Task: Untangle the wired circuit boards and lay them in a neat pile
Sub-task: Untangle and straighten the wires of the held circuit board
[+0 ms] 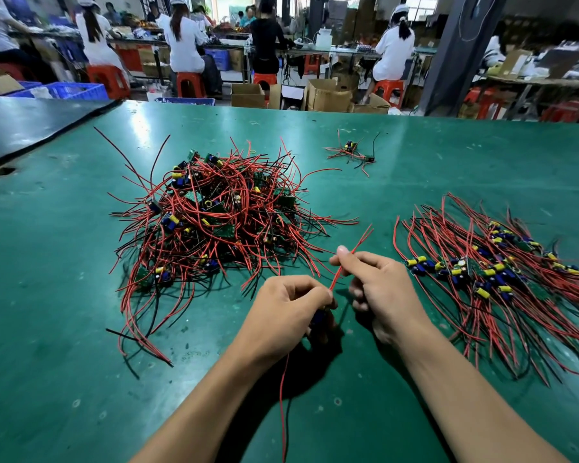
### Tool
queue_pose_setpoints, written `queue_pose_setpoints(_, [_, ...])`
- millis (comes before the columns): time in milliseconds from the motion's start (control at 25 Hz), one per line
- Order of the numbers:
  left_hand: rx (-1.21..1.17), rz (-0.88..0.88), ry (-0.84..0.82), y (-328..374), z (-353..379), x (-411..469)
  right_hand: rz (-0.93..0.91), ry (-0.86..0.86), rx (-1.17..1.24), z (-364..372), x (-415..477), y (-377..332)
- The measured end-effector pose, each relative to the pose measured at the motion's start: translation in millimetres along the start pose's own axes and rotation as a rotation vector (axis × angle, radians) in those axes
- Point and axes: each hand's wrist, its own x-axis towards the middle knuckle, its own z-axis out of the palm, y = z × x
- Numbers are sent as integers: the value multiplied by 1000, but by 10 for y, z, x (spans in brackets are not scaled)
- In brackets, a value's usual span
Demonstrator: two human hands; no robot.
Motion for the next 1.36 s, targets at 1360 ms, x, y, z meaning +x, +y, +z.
queue_pose_setpoints(1360, [10, -59, -225, 35, -98, -10, 330, -144, 855, -125, 84, -164])
